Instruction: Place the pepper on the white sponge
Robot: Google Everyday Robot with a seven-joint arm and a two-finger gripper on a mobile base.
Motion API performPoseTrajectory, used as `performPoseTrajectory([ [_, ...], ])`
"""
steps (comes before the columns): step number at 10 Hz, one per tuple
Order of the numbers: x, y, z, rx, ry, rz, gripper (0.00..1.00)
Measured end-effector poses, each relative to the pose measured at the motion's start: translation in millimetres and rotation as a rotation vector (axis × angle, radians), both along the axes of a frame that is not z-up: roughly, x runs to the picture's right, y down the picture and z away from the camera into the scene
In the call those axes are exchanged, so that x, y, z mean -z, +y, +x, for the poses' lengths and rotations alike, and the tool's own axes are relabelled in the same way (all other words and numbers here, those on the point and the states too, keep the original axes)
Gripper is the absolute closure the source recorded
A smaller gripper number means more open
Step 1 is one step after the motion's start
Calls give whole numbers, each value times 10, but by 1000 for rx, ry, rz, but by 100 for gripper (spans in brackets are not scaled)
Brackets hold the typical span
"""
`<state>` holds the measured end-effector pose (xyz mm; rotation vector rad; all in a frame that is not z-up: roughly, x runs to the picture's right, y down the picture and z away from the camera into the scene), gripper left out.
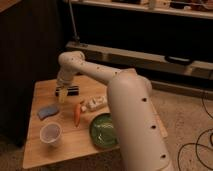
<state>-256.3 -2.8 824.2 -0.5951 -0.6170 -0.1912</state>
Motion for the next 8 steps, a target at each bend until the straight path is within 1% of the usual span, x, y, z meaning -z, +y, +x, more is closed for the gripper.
performPoseTrajectory([
  [1,224,-119,168,26,-39,44,20],
  [2,387,-199,296,43,-62,73,20],
  [3,467,-218,334,56,-76,87,20],
  [6,499,-219,318,65,-85,92,20],
  [7,519,-239,302,84,-99,107,20],
  [8,531,-219,277,113,-124,124,20],
])
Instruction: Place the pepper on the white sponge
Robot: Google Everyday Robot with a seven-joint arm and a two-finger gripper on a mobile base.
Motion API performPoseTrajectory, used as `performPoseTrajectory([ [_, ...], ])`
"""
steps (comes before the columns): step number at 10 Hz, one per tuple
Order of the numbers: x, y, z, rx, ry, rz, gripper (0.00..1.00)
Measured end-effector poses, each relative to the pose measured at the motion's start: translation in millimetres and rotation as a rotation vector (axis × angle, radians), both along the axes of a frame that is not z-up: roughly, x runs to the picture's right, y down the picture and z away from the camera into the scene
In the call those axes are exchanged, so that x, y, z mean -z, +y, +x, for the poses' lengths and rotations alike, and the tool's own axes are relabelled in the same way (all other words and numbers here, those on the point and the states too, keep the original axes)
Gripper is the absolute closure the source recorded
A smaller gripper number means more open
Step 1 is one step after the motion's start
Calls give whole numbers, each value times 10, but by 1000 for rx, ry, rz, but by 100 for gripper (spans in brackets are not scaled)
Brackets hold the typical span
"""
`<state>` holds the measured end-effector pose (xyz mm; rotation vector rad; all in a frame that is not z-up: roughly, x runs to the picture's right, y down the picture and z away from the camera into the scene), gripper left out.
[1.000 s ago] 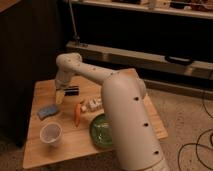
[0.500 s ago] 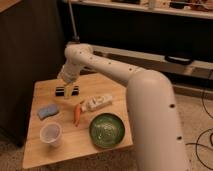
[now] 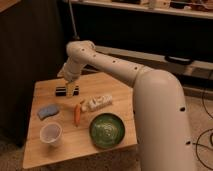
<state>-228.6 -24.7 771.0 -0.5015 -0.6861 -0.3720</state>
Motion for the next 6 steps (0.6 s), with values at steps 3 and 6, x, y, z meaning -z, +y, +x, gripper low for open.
performPoseTrajectory([
  [3,170,71,-98,215,-207,144,20],
  [6,197,179,-123,436,-344,230,20],
])
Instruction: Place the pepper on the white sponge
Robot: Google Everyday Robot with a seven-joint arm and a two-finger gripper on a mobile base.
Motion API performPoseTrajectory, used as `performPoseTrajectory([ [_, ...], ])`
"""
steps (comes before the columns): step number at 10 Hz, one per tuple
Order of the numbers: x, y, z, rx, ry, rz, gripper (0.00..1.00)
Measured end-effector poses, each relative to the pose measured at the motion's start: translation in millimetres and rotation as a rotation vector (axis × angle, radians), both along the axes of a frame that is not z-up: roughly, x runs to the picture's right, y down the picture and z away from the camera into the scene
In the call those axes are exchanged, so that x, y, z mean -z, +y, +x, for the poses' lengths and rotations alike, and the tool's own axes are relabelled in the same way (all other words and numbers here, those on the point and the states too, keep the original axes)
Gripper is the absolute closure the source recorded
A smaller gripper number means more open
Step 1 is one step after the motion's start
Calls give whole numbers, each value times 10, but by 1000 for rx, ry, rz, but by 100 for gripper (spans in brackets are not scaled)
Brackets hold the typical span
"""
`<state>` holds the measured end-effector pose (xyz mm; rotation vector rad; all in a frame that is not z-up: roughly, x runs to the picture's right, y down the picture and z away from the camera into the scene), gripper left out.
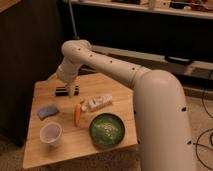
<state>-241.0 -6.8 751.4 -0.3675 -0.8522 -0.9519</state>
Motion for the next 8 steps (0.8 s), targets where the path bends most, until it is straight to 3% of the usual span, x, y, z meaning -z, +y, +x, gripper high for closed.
performPoseTrajectory([
  [5,-44,89,1,74,-18,29,20],
  [8,-170,438,238,158,-8,100,20],
])
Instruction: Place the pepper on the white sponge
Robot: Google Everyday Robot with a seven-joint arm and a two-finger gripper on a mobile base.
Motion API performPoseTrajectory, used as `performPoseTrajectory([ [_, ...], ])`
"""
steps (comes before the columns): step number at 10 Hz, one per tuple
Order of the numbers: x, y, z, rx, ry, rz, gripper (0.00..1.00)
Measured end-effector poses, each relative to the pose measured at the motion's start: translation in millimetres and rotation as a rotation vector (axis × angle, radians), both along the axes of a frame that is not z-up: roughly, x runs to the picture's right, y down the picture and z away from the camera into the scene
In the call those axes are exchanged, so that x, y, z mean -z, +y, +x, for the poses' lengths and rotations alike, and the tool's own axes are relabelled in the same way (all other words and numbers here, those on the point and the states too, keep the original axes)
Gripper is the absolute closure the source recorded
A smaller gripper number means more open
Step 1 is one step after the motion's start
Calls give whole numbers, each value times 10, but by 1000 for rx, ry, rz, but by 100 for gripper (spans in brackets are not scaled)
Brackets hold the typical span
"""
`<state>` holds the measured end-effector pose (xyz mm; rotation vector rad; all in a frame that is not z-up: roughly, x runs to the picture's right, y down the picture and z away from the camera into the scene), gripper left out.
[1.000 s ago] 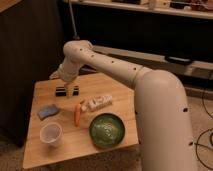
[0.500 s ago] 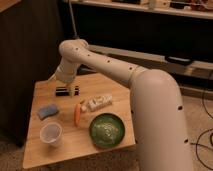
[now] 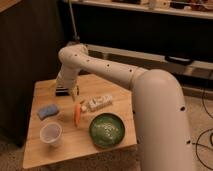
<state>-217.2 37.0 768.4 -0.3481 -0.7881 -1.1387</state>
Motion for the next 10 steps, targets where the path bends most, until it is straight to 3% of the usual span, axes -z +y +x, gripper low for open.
performPoseTrajectory([
  [3,93,124,109,66,-7,114,20],
  [5,202,105,134,68,3,214,20],
  [10,216,99,121,71,2,229,20],
])
